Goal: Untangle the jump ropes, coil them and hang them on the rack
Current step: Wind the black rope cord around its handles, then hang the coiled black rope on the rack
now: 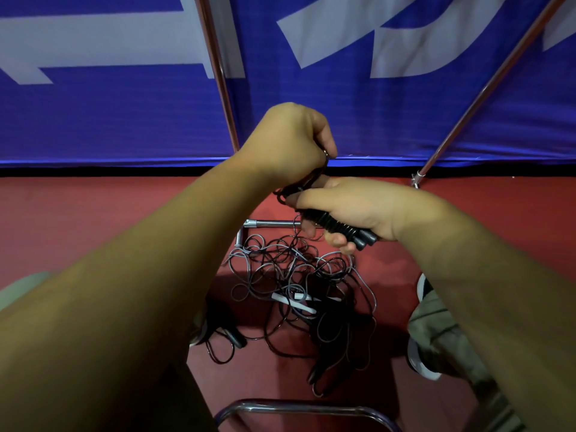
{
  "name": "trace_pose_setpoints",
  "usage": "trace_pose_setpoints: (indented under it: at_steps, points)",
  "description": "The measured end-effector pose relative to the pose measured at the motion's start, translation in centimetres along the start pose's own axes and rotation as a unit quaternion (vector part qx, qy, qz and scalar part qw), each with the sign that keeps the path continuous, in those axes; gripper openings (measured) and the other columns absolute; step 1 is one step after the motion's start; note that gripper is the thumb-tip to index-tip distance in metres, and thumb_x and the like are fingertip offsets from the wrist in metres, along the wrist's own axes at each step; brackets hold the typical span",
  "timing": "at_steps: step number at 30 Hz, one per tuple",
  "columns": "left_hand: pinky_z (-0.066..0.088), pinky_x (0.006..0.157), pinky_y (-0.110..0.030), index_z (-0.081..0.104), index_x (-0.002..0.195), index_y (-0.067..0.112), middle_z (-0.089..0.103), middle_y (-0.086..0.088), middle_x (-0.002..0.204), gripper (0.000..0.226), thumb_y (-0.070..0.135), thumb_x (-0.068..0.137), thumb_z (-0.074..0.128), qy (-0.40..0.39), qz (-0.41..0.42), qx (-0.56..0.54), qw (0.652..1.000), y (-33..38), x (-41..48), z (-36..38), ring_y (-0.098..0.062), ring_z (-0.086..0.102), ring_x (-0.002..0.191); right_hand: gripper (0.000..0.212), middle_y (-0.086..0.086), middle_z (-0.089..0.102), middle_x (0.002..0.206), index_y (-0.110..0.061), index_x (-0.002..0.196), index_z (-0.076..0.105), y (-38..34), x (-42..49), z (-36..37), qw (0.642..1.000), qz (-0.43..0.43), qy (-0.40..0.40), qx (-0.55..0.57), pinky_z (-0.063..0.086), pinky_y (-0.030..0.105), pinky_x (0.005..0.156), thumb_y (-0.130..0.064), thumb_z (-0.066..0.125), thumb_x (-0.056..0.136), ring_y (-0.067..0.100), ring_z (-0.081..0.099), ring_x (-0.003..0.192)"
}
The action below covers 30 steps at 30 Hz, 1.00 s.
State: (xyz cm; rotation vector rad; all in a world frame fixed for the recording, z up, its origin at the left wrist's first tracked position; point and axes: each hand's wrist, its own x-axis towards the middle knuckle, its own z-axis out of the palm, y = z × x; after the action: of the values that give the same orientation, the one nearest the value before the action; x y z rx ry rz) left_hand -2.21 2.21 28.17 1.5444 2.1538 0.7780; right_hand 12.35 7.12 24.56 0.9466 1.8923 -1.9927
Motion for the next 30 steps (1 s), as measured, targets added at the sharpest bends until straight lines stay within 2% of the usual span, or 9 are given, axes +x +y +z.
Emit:
trace_pose_setpoints:
  at_steps: [3, 8, 11, 14, 16, 21, 23, 25, 30]
  points:
    - [0.046, 0.059, -0.007, 0.076, 0.079, 0.028, 0.071, 0.015, 0.077, 0.032, -0.002, 0.079, 0.064, 0.016, 0.020, -0.008, 1.000, 0.5, -0.1, -0.3, 0.008, 0.065, 0.072, 0.024, 0.007, 0.060, 0.079, -0.025, 0.111, 0.056, 0.3, 0.4, -0.7, 0.999, -0.002, 0.023, 0.036, 0.037, 0.025, 0.051, -0.044, 0.067, 0.102, 0.018, 0.040, 0.046]
    - [0.056, 0.075, -0.029, 0.076, 0.080, 0.028, 0.066, 0.010, 0.087, 0.029, -0.001, 0.077, 0.074, -0.010, 0.116, 0.059, 0.991, -0.1, 0.1, -1.4, -0.003, 0.065, 0.080, 0.025, 0.004, 0.060, 0.084, -0.023, 0.109, 0.059, 0.2, 1.1, -1.6, 0.992, -0.006, 0.117, 0.046, 0.041, 0.025, 0.048, -0.046, 0.066, 0.102, 0.017, 0.047, 0.047]
    - [0.051, 0.075, -0.020, 0.081, 0.093, 0.030, 0.067, 0.012, 0.092, 0.018, 0.016, 0.083, 0.084, -0.071, 0.146, 0.103, 0.981, -0.4, 0.1, -2.6, -0.002, 0.063, 0.081, 0.025, 0.004, 0.060, 0.086, -0.022, 0.106, 0.058, 0.5, 1.5, -1.8, 0.985, -0.014, 0.164, 0.054, 0.044, 0.027, 0.049, -0.046, 0.065, 0.103, 0.016, 0.048, 0.048]
    - [0.040, 0.066, -0.006, 0.083, 0.099, 0.033, 0.071, 0.017, 0.093, 0.011, 0.031, 0.088, 0.083, -0.105, 0.118, 0.085, 0.984, -0.6, -0.2, -3.5, 0.002, 0.063, 0.079, 0.027, 0.006, 0.062, 0.093, -0.021, 0.110, 0.058, 0.7, 1.6, -2.1, 0.980, -0.027, 0.194, 0.035, 0.046, 0.029, 0.049, -0.045, 0.068, 0.101, 0.016, 0.051, 0.050]
    - [0.041, 0.063, -0.005, 0.083, 0.097, 0.028, 0.072, 0.016, 0.088, 0.009, 0.024, 0.090, 0.082, -0.090, 0.098, 0.067, 0.989, -0.8, -0.1, -3.4, 0.007, 0.062, 0.074, 0.026, 0.008, 0.063, 0.097, -0.024, 0.112, 0.058, 0.7, 1.6, -2.2, 0.977, -0.036, 0.209, 0.015, 0.047, 0.030, 0.049, -0.041, 0.072, 0.098, 0.017, 0.053, 0.052]
    - [0.052, 0.067, -0.023, 0.077, 0.106, 0.026, 0.071, 0.010, 0.087, 0.018, 0.028, 0.088, 0.080, -0.102, -0.019, 0.075, 0.992, -0.7, 0.0, -2.7, -0.004, 0.065, 0.078, 0.025, 0.006, 0.065, 0.093, -0.029, 0.112, 0.057, 0.3, 1.3, -2.3, 0.969, -0.041, 0.239, -0.048, 0.047, 0.028, 0.045, -0.038, 0.074, 0.095, 0.016, 0.056, 0.049]
    - [0.057, 0.068, -0.029, 0.079, 0.098, 0.024, 0.075, 0.005, 0.088, 0.011, 0.030, 0.089, 0.079, -0.118, -0.058, 0.074, 0.989, -0.9, 0.0, -2.5, -0.013, 0.071, 0.083, 0.026, 0.004, 0.066, 0.089, -0.031, 0.111, 0.057, 0.2, 1.2, -2.3, 0.962, -0.044, 0.254, -0.087, 0.045, 0.026, 0.042, -0.041, 0.074, 0.095, 0.014, 0.057, 0.045]
    - [0.058, 0.060, -0.030, 0.079, 0.088, 0.019, 0.077, -0.003, 0.086, 0.011, 0.030, 0.090, 0.079, -0.127, -0.088, 0.059, 0.986, -1.0, -0.2, -2.5, -0.020, 0.074, 0.080, 0.026, 0.004, 0.067, 0.087, -0.031, 0.110, 0.056, 0.2, 1.0, -2.2, 0.956, -0.046, 0.265, -0.121, 0.046, 0.026, 0.041, -0.042, 0.074, 0.094, 0.012, 0.057, 0.042]
    - [0.048, 0.065, -0.034, 0.068, 0.081, 0.017, 0.066, -0.002, 0.084, 0.022, 0.035, 0.094, 0.073, -0.134, -0.045, 0.168, 0.976, -1.0, -0.1, -2.3, -0.023, 0.063, 0.082, 0.024, 0.007, 0.071, 0.091, -0.029, 0.109, 0.057, 0.0, 1.1, -1.8, 0.954, -0.054, 0.268, -0.122, 0.047, 0.027, 0.042, -0.044, 0.069, 0.095, 0.013, 0.059, 0.043]
